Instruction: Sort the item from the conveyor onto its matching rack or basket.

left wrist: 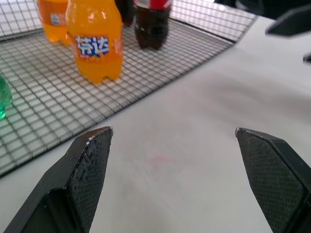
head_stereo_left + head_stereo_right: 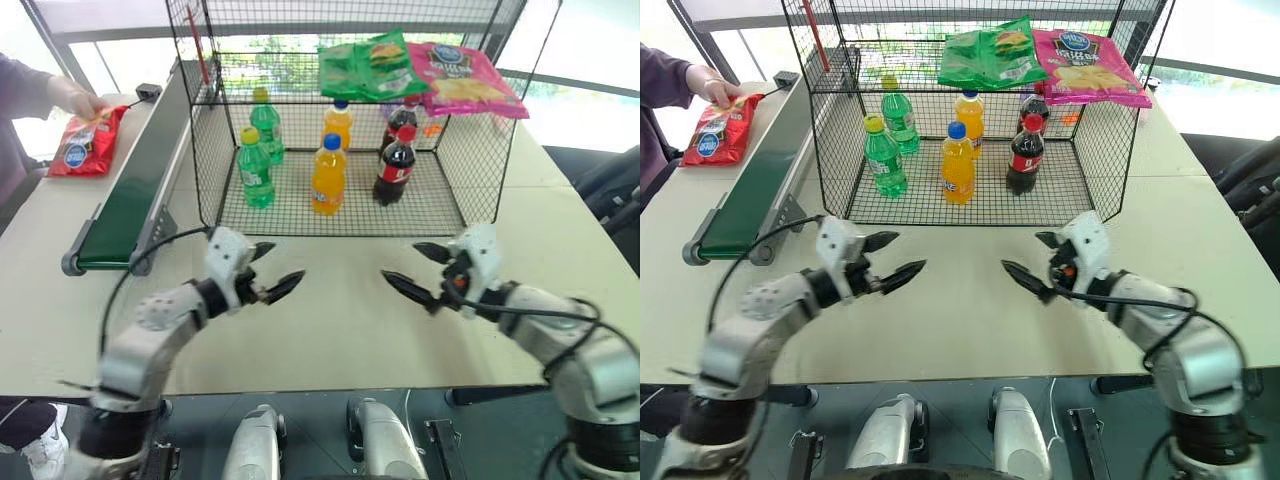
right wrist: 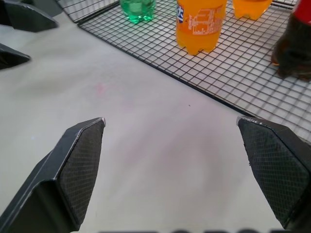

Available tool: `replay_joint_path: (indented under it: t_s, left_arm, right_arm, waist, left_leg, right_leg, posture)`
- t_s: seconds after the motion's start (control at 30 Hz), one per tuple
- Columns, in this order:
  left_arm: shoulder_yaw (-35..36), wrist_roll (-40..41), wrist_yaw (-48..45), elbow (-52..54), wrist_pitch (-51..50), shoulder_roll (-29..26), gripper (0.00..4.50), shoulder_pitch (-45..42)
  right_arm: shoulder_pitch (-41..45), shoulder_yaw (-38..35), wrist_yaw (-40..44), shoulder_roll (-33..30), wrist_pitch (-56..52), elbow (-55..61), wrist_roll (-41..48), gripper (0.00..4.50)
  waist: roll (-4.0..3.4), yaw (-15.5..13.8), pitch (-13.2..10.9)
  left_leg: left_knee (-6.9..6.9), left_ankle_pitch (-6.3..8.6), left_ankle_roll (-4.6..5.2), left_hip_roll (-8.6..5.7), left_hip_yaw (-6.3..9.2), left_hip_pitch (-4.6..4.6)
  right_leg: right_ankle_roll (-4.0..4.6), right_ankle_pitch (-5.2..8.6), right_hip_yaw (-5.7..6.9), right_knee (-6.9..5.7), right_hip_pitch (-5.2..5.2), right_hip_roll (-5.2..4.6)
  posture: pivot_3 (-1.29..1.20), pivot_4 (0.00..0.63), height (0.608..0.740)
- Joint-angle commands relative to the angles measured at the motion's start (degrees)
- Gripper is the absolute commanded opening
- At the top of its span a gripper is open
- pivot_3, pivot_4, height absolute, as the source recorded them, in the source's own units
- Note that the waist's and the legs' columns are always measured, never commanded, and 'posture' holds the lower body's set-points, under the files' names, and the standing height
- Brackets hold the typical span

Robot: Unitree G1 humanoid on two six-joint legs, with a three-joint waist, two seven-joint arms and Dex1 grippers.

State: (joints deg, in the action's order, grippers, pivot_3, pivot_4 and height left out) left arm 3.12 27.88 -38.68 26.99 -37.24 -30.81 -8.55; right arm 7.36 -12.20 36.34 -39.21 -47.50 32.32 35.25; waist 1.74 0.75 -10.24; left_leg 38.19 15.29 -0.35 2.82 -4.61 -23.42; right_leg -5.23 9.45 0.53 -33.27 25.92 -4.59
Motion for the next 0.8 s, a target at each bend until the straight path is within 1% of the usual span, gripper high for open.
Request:
replay_joint_path:
  t_s: [0.03,0.13,0.37,0.47,0.53,0.8]
  left_arm:
    - [4.0,5.5,-3.1,3.3,-3.5,-3.7,4.25,0.6]
    - [3.9,4.7,-2.6,2.4,-3.3,-5.3,4.25,0.4]
    - [2.9,2.5,-0.7,2.0,-1.8,-5.6,4.25,0.4]
    - [1.8,-2.0,2.8,1.1,0.4,-5.0,4.25,-0.1]
    - [1.0,-2.9,3.4,0.4,0.5,-4.9,4.25,-0.3]
    - [2.2,0.8,0.4,0.2,-0.4,-4.4,4.25,0.3]
  right_arm:
    - [0.8,-3.9,3.7,-4.1,-1.9,2.4,4.8,4.5]
    - [1.6,-3.9,4.0,-5.6,-1.6,1.2,5.1,4.5]
    - [2.3,-2.2,3.5,-5.4,-0.4,0.2,4.0,4.5]
    - [2.4,-2.0,3.2,-5.4,0.0,0.0,3.8,4.5]
    - [2.6,-1.5,3.0,-5.4,0.4,-0.2,3.2,4.5]
    - [2.3,-0.4,2.3,-4.9,0.9,0.1,2.9,4.5]
  waist:
    - [0.0,0.0,0.0]
    - [0.0,0.0,0.0]
    - [0.01,-0.1,0.0]
    - [0.01,-0.1,0.0]
    - [0.01,-0.1,0.0]
    - [0.01,-0.1,0.0]
  left_leg:
    - [0.0,0.0,0.0,0.0,0.02,0.03]
    - [0.02,0.01,-0.01,-0.01,0.03,0.05]
    - [0.0,0.01,-0.01,-0.02,-0.01,-0.06]
    - [-0.01,0.01,-0.01,-0.03,-0.02,-0.07]
    - [0.0,0.01,-0.01,-0.03,-0.01,-0.06]
    - [0.0,0.01,-0.01,-0.02,-0.02,-0.06]
  right_leg:
    - [-0.11,0.07,0.0,0.02,-0.02,0.0]
    - [-0.15,0.09,0.0,0.06,-0.06,0.01]
    - [0.03,-0.02,0.0,0.13,0.0,-0.01]
    - [0.03,-0.02,0.0,0.12,0.01,-0.01]
    - [0.03,-0.02,0.0,0.12,0.0,0.0]
    - [0.04,-0.02,0.0,0.11,0.02,0.0]
  posture:
    - [0.0,0.15,0.74]
    - [0.0,0.15,0.74]
    - [0.0,0.15,0.74]
    - [0.0,0.15,0.74]
    - [0.0,0.15,0.74]
    - [0.0,0.15,0.74]
